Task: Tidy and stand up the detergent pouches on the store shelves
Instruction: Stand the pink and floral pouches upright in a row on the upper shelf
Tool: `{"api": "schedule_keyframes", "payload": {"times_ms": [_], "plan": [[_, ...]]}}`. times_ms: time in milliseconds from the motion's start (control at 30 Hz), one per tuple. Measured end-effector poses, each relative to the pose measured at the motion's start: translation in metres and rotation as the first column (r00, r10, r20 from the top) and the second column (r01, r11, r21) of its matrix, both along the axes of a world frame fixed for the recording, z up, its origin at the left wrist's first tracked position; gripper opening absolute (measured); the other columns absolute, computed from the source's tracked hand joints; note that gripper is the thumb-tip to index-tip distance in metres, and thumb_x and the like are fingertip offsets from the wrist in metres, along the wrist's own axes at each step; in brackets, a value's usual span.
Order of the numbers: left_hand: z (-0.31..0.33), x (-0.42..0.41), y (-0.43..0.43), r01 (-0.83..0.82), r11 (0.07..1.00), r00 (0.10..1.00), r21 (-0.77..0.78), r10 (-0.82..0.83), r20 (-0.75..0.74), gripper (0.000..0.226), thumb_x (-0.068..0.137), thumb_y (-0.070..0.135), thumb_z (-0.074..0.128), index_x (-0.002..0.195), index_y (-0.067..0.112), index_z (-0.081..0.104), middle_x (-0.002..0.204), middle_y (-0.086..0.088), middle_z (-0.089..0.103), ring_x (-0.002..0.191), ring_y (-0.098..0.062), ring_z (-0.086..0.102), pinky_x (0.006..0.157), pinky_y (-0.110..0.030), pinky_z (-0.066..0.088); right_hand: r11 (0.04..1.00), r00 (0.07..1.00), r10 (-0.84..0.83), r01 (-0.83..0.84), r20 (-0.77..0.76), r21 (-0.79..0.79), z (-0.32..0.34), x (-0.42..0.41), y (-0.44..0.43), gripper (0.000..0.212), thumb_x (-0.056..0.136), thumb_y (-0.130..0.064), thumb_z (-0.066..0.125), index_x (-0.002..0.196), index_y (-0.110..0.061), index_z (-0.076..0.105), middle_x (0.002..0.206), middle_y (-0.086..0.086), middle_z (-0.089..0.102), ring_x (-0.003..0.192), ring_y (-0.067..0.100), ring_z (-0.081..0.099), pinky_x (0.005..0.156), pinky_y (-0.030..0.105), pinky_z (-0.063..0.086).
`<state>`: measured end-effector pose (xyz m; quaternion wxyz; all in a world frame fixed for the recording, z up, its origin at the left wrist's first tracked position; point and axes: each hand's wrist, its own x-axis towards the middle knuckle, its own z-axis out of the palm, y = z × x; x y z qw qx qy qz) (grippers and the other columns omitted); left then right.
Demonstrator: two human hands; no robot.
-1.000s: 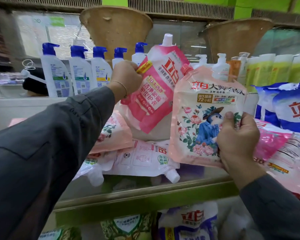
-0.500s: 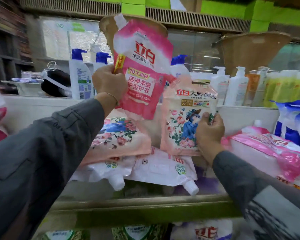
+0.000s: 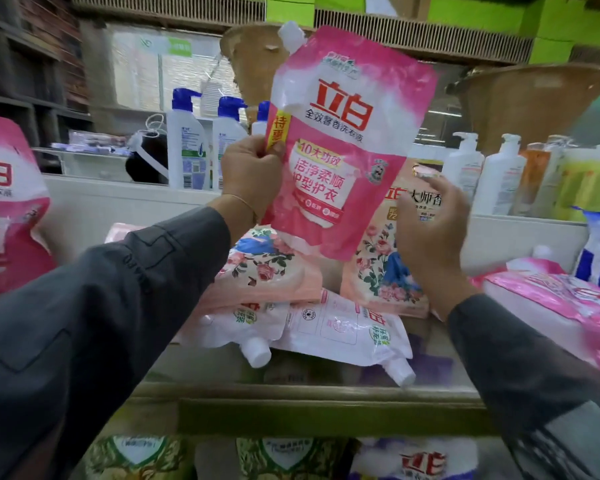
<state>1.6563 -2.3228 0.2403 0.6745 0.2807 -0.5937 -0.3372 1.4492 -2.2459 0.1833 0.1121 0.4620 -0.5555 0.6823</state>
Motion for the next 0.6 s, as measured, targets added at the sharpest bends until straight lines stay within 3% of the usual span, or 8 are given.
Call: {"api": "schedule_keyframes", "payload": {"times_ms": [33,67,100,133,233,400,500,600], "plan": [[-0.001,-0.004,0.004,0.016,1.0,1.0,0.009,-0.016,-0.008,0.02,0.095,0.019,0.059,0.081,0.024,0.072,0.094,-0.007,0.075,0.091,-0.027,0.072,0.079,-0.046,0.061,0.965,0.961,0.262,-0.259,0.092,-0.046,0.01,0.015,0.006,0.044,0.095,-0.032,0.063,0.129,-0.005,0.055,0.123,0.009,0.064,0.11,0.018,0.065,0.094,0.041,0.056],[-0.002,-0.008,0.008,0.021,1.0,1.0,0.015,-0.021,-0.017,0.021,0.095,0.017,0.06,0.079,0.024,0.072,0.094,-0.01,0.075,0.092,-0.03,0.072,0.079,-0.048,0.06,0.853,0.83,0.522,-0.513,0.198,-0.097,0.02,0.029,0.01,0.045,0.097,-0.033,0.062,0.13,-0.003,0.055,0.118,0.009,0.069,0.102,0.019,0.071,0.083,0.038,0.06],[-0.004,-0.01,0.01,0.026,0.999,0.999,0.022,-0.025,-0.029,0.022,0.094,0.016,0.06,0.077,0.023,0.072,0.094,-0.011,0.075,0.093,-0.032,0.071,0.079,-0.049,0.06,0.723,0.673,0.686,-0.674,0.278,-0.152,0.027,0.038,0.011,0.047,0.097,-0.031,0.064,0.133,-0.004,0.053,0.117,0.01,0.072,0.098,0.022,0.075,0.079,0.04,0.062],[-0.006,-0.011,0.014,0.034,0.999,0.999,0.029,-0.033,-0.041,0.023,0.094,0.016,0.06,0.076,0.023,0.072,0.092,-0.01,0.075,0.092,-0.033,0.071,0.079,-0.049,0.06,0.643,0.571,0.754,-0.744,0.325,-0.184,0.033,0.044,0.011,0.05,0.093,-0.027,0.069,0.135,-0.005,0.052,0.116,0.011,0.074,0.098,0.027,0.076,0.079,0.044,0.062],[-0.01,-0.005,0.022,0.086,0.995,0.994,0.046,-0.083,-0.067,0.023,0.097,0.015,0.057,0.078,0.023,0.068,0.081,0.001,0.073,0.084,-0.023,0.072,0.077,-0.04,0.061,0.691,0.592,0.705,-0.697,0.39,-0.191,0.035,0.049,0.008,0.058,0.082,-0.011,0.08,0.133,-0.008,0.052,0.114,0.012,0.074,0.095,0.029,0.076,0.079,0.05,0.062],[-0.007,0.024,0.038,0.134,0.991,0.989,-0.018,-0.135,-0.055,0.019,0.099,0.013,0.053,0.086,0.019,0.066,0.077,0.003,0.071,0.069,-0.01,0.07,0.068,-0.03,0.061,0.733,0.632,0.677,-0.625,0.379,-0.268,0.039,0.075,0.009,0.047,0.081,-0.011,0.082,0.12,-0.007,0.056,0.112,0.011,0.073,0.092,0.025,0.077,0.077,0.047,0.063],[0.001,0.055,0.042,0.124,0.991,0.99,-0.046,-0.126,-0.061,0.02,0.099,0.011,0.051,0.086,0.017,0.065,0.074,0.003,0.07,0.069,-0.013,0.07,0.068,-0.035,0.061,0.711,0.616,0.702,-0.631,0.356,-0.31,0.05,0.106,0.011,0.031,0.085,-0.014,0.078,0.108,-0.011,0.058,0.11,0.011,0.073,0.091,0.024,0.077,0.077,0.047,0.063],[0.007,0.094,0.043,0.11,0.991,0.991,-0.07,-0.115,-0.065,0.019,0.1,0.012,0.05,0.087,0.015,0.063,0.074,0.002,0.071,0.071,-0.017,0.071,0.07,-0.038,0.061,0.694,0.594,0.719,-0.64,0.361,-0.328,0.059,0.146,0.008,0.031,0.091,-0.018,0.073,0.115,-0.005,0.058,0.109,0.013,0.074,0.087,0.024,0.078,0.073,0.045,0.064]]}}
